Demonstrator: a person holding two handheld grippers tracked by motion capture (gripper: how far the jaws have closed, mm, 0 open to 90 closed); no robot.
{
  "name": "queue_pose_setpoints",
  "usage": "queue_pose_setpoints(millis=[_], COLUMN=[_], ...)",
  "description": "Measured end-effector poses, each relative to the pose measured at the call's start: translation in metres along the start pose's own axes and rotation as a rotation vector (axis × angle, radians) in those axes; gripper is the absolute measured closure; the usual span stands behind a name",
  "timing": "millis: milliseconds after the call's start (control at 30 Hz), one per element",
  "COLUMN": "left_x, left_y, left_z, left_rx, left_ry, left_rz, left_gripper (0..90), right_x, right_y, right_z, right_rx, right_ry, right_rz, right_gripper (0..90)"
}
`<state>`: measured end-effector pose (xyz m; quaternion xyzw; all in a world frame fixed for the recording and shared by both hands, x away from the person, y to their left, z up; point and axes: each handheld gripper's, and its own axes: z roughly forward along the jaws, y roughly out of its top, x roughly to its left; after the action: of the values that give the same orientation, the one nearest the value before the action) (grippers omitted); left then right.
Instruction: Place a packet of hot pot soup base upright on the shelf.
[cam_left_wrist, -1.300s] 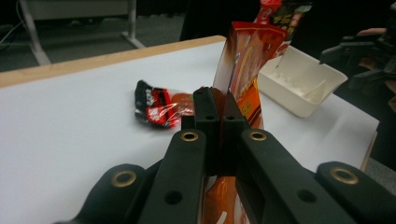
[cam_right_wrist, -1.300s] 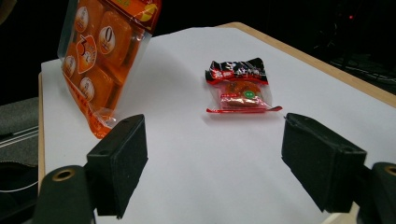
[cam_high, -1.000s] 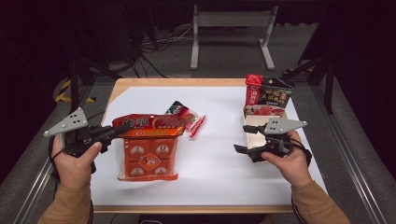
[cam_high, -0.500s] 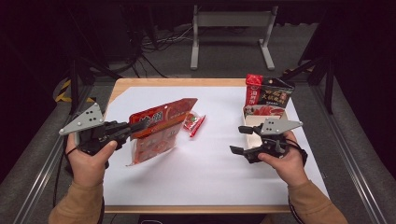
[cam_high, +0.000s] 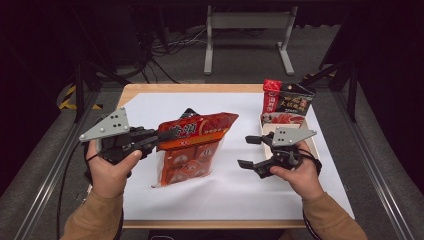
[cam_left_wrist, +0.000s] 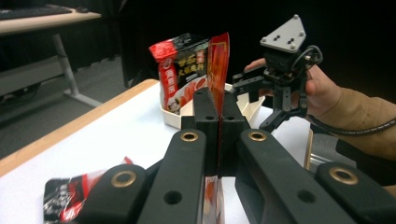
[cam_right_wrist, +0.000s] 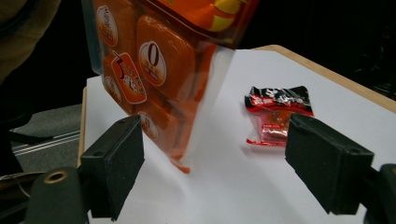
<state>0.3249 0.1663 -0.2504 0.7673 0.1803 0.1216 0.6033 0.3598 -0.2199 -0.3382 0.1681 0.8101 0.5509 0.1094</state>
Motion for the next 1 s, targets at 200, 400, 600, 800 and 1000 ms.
queue_pose_setpoints(millis=[200, 400, 600, 800, 1000], left_x=[-0.008, -0.014, -0.017, -0.021, -0.019], left_y=[0.007, 0.012, 0.013, 0.015, 0.014], left_z=[0.015, 0.029, 0.040, 0.049, 0.051], left_rx=[-0.006, 0.003, -0.014, -0.026, -0.035], left_ry=[-0.048, -0.093, -0.126, -0.155, -0.147], left_rz=[0.017, 0.024, 0.009, 0.012, 0.008], left_gripper=[90.0, 90.0, 90.0, 90.0, 90.0], right_x=[0.005, 0.004, 0.005, 0.010, 0.010], right_y=[0.001, -0.001, -0.003, -0.003, -0.004], right_z=[0.012, 0.024, 0.029, 0.032, 0.031], right_rx=[-0.004, -0.015, -0.043, -0.044, -0.047], right_ry=[0.033, 0.052, 0.077, 0.083, 0.103], right_rz=[-0.021, -0.048, -0.105, -0.136, -0.131], right_gripper=[18.8, 16.5, 15.6, 16.8, 28.0])
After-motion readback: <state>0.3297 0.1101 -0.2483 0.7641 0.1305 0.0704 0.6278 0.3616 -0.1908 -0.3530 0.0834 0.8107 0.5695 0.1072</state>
